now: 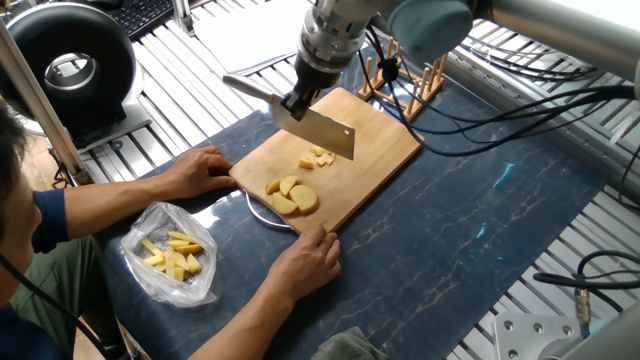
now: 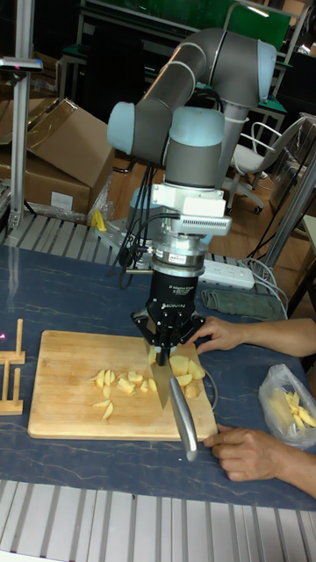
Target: Chop the potatoes
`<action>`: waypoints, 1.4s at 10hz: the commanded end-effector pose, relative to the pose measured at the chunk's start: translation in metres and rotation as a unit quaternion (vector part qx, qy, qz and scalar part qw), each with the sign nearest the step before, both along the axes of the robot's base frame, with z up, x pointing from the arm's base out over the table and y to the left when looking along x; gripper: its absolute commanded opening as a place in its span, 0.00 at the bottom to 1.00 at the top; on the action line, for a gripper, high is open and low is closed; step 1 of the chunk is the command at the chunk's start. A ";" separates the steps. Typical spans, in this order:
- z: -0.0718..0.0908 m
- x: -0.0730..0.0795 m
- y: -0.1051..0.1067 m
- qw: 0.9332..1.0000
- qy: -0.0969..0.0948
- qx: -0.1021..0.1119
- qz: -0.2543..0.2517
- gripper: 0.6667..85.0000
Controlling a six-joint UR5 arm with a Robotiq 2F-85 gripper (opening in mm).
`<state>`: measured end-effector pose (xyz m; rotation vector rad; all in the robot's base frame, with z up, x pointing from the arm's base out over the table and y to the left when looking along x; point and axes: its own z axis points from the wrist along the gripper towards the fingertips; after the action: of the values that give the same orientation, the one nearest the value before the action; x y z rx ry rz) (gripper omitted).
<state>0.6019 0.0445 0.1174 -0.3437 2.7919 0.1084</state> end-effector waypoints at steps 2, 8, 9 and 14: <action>-0.015 0.009 0.014 1.000 -0.014 0.015 -0.003 0.00; -0.028 0.008 0.017 1.000 -0.023 0.013 0.002 0.00; -0.030 0.008 0.017 1.000 -0.025 0.014 0.003 0.00; -0.033 0.008 0.017 1.000 -0.026 0.014 0.004 0.00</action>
<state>0.6089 0.0609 0.0847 -0.3575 2.7404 0.1242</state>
